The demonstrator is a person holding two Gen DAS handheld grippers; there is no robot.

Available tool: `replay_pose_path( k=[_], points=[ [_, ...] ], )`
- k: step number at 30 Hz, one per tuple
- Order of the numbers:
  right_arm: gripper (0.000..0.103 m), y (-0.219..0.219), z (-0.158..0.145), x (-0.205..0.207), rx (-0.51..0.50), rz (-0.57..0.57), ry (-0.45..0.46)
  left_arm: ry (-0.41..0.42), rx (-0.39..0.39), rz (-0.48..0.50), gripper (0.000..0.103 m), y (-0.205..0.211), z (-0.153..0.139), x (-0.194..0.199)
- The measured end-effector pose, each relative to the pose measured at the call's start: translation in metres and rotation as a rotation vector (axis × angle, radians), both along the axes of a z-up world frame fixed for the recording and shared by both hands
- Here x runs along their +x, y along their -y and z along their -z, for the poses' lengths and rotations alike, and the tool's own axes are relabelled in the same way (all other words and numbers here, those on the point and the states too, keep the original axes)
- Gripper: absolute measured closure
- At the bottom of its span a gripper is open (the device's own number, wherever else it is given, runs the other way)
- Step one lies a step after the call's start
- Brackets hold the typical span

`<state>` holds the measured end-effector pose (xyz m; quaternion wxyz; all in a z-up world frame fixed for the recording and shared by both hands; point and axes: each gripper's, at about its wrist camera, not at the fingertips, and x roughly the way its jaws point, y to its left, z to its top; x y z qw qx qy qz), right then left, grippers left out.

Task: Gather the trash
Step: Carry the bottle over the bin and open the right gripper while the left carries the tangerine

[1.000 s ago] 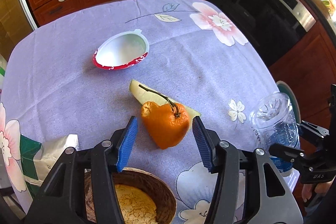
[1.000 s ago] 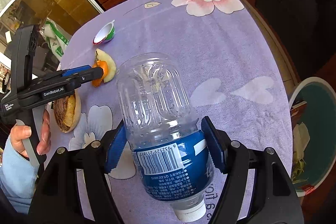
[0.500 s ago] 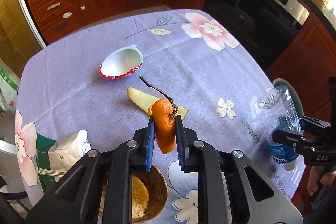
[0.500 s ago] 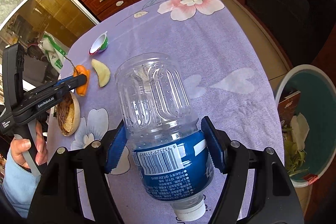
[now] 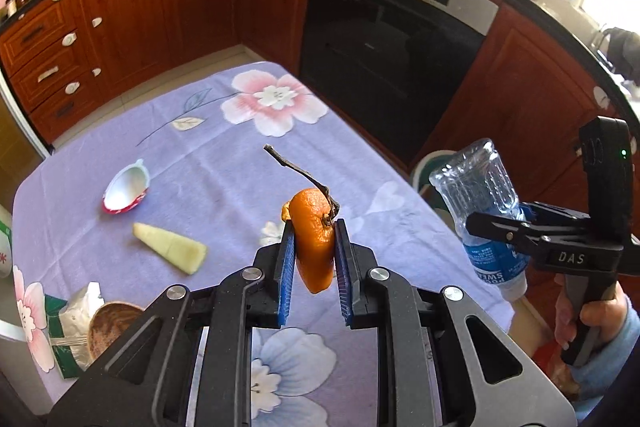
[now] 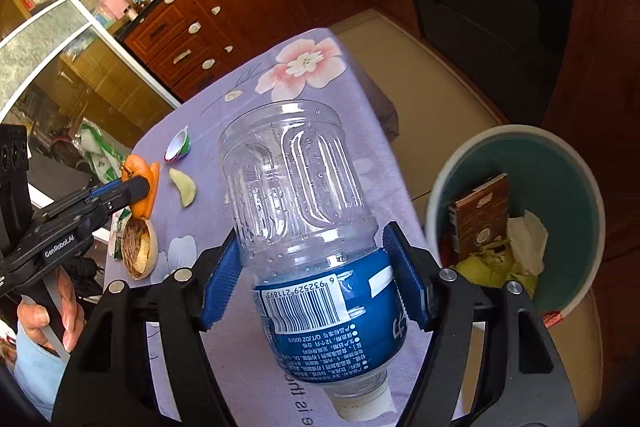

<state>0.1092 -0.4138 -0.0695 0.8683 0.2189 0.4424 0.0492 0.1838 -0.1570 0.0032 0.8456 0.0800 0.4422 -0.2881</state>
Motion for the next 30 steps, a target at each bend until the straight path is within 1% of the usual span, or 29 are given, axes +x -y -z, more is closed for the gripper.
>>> replay_pose_path(
  k=[7,10,13,18,25,30],
  points=[
    [0.037,0.086,-0.001,-0.033,0.026,0.186,0.003,-0.004,-0.018,0.156,0.084,0.077,-0.002,-0.022],
    [0.037,0.112,0.004,-0.037,0.032,0.244,0.002,-0.011,-0.028,0.214,0.084,0.106,-0.001,-0.028],
    [0.037,0.13,0.014,-0.034,0.063,0.281,-0.017,-0.016,-0.027,0.253,0.084,0.128,0.003,-0.032],
    [0.037,0.14,0.033,-0.022,0.074,0.299,-0.057,-0.035,-0.016,0.292,0.084,0.152,0.012,-0.032],
    [0.037,0.147,0.054,-0.011,0.084,0.324,-0.101,-0.065,-0.006,0.321,0.084,0.172,0.025,-0.028],
    [0.036,0.151,0.063,-0.011,0.068,0.338,-0.129,-0.079,-0.006,0.343,0.084,0.182,0.032,-0.026]
  ],
)
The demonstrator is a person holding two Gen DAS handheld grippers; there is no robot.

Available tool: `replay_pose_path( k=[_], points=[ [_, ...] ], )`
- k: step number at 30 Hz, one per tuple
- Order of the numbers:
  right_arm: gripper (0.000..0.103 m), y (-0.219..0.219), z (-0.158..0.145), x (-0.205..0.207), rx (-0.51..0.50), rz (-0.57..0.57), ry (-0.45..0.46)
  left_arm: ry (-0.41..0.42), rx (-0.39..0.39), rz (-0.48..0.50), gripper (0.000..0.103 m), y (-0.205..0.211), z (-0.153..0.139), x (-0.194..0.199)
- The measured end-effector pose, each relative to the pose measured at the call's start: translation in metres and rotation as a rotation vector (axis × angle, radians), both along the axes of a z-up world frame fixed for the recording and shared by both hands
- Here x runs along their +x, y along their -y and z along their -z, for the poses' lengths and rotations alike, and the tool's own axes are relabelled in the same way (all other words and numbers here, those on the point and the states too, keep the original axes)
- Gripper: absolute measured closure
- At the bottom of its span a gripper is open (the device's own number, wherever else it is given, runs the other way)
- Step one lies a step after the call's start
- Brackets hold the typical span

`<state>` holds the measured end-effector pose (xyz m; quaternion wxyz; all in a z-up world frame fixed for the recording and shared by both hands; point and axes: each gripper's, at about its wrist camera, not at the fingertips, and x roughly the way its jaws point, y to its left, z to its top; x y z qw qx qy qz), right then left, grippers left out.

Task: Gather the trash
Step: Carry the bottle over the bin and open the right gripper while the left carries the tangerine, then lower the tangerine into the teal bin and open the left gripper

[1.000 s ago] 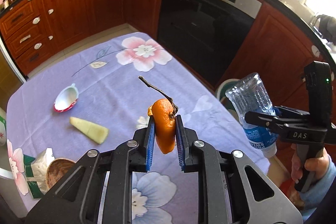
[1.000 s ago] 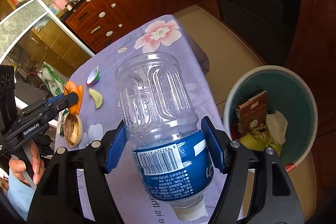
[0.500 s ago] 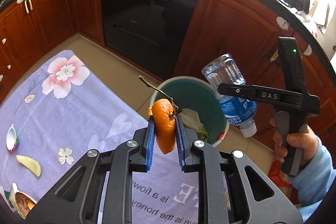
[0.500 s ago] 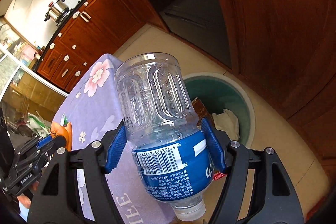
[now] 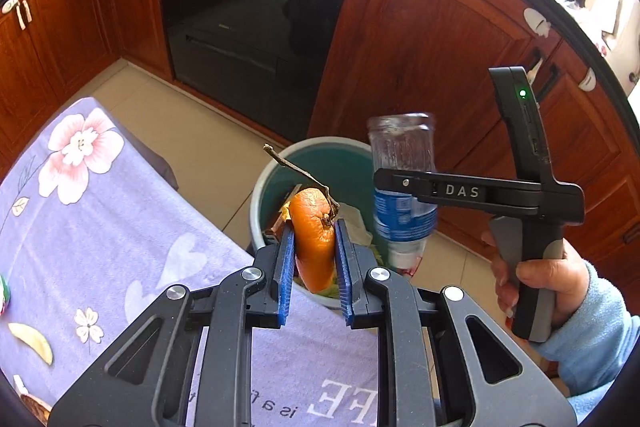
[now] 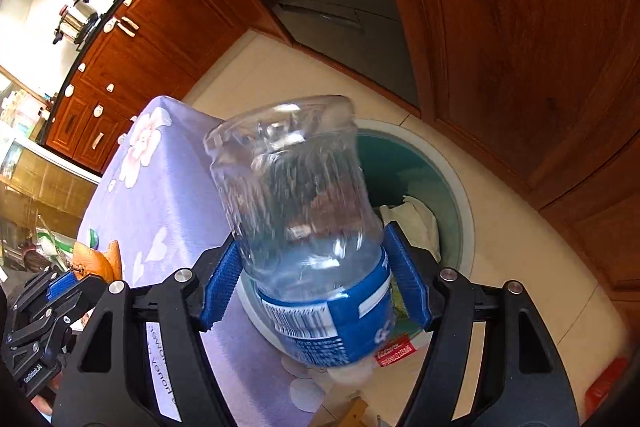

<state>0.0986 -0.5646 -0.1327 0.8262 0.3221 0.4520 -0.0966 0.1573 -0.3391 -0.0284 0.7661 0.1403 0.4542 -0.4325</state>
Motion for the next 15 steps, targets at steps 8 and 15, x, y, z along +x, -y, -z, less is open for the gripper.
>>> replay_pose_path(
  k=[8,15],
  points=[
    [0.019,0.012,-0.003,-0.01,0.005,0.029,0.011,-0.013,0.001,0.032,0.083,0.019,0.008,-0.005],
    [0.018,0.014,-0.008,-0.017,-0.002,0.031,0.01,-0.028,0.016,0.044,0.083,0.028,0.017,-0.004]
  ],
)
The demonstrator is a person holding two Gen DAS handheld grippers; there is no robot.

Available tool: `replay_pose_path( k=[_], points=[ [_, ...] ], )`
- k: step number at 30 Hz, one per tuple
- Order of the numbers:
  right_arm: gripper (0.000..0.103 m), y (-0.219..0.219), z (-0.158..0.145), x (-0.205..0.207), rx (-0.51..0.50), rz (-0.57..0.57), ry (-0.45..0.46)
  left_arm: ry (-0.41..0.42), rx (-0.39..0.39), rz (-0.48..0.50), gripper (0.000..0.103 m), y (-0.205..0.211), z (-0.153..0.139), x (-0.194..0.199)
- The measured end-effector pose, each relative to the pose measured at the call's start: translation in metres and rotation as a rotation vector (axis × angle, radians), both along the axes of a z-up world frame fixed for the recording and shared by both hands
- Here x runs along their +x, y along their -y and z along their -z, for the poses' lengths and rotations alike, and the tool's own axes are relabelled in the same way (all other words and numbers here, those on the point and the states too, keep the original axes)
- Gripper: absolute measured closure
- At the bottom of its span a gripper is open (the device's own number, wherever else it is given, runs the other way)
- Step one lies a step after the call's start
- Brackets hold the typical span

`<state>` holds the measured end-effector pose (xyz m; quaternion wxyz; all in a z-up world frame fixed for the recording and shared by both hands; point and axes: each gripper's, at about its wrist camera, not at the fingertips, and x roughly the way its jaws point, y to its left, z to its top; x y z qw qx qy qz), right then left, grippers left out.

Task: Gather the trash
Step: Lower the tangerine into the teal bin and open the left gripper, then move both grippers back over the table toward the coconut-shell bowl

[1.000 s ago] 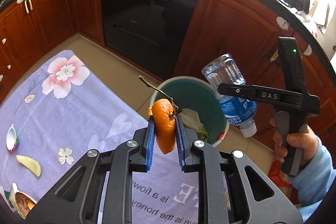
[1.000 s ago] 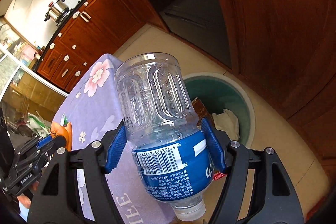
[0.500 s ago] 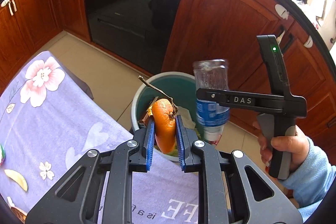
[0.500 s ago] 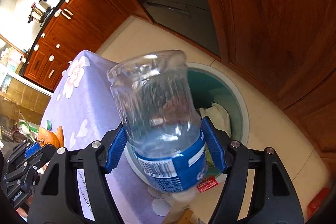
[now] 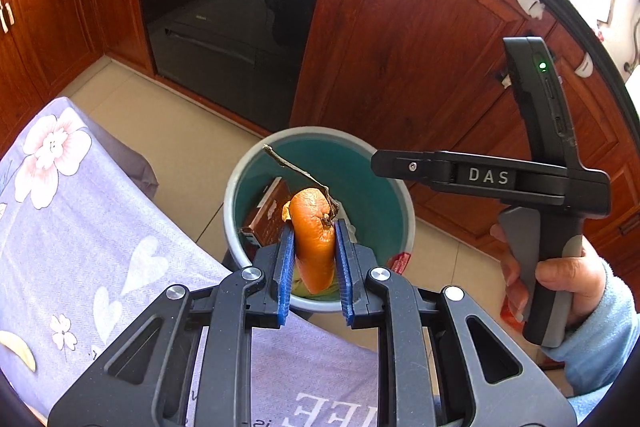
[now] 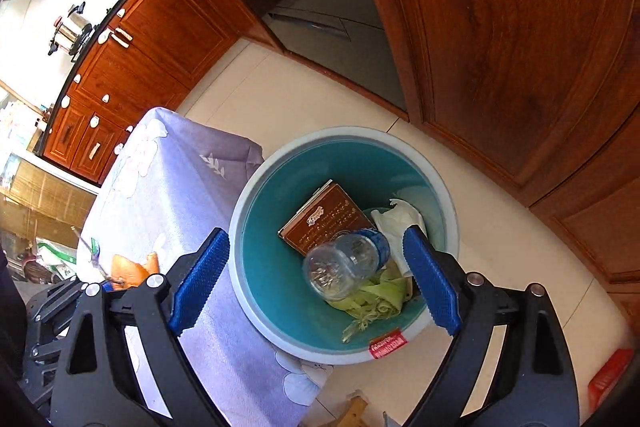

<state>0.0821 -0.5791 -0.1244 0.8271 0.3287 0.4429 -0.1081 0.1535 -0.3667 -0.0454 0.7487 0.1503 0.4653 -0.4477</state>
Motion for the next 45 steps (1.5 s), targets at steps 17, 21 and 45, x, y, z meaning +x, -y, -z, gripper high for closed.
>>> replay_pose_path(
  k=[17,21,45],
  points=[
    [0.013,0.006,-0.011,-0.014,-0.024,0.014,0.004,0.031,0.029,0.064,0.046,0.043,0.012,-0.007],
    [0.013,0.004,-0.016,-0.012,-0.033,0.01,0.005,0.049,0.015,0.036,0.036,0.038,0.007,-0.007],
    [0.01,-0.06,-0.042,0.005,-0.078,-0.092,0.027,0.032,-0.034,-0.137,0.034,-0.06,-0.012,0.003]
  ],
)
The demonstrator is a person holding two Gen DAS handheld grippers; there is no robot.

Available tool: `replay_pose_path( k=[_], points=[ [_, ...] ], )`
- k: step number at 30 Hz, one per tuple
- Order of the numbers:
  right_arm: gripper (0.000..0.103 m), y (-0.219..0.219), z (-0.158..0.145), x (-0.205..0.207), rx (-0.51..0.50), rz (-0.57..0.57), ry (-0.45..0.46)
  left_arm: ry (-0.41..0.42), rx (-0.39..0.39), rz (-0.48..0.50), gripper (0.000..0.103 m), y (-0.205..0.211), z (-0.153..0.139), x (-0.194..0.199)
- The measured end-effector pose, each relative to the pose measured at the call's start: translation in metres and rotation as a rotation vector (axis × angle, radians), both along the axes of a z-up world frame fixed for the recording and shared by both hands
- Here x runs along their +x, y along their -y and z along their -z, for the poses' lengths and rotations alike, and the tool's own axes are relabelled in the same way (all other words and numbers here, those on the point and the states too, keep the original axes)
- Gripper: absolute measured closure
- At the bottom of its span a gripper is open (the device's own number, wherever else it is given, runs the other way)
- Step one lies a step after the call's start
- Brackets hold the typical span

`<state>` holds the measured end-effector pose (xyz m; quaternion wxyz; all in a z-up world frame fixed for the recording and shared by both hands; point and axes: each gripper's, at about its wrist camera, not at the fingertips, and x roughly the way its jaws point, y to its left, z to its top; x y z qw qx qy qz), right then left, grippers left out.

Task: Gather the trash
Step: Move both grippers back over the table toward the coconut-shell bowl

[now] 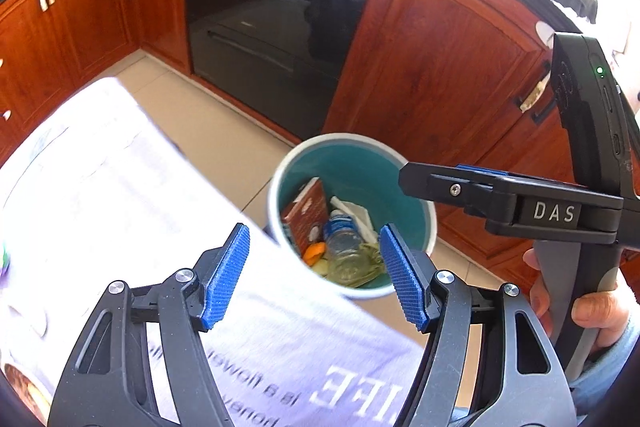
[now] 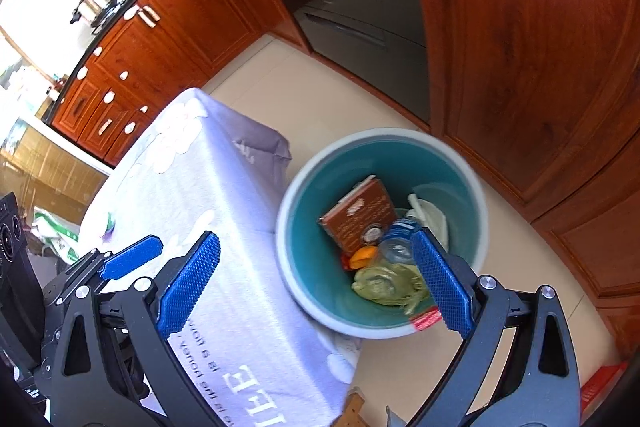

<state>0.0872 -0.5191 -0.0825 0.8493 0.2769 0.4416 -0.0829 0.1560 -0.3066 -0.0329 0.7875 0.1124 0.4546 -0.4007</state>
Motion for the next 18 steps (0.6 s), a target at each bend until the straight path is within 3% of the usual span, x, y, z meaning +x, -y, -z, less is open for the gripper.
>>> replay_pose_path(
  k=[18],
  points=[
    [0.01,-0.139,-0.037,0.028,-0.06,-0.204,0.027,0.025,-0.038,-0.238,0.034,-0.171,-0.019,-0.001]
  ],
)
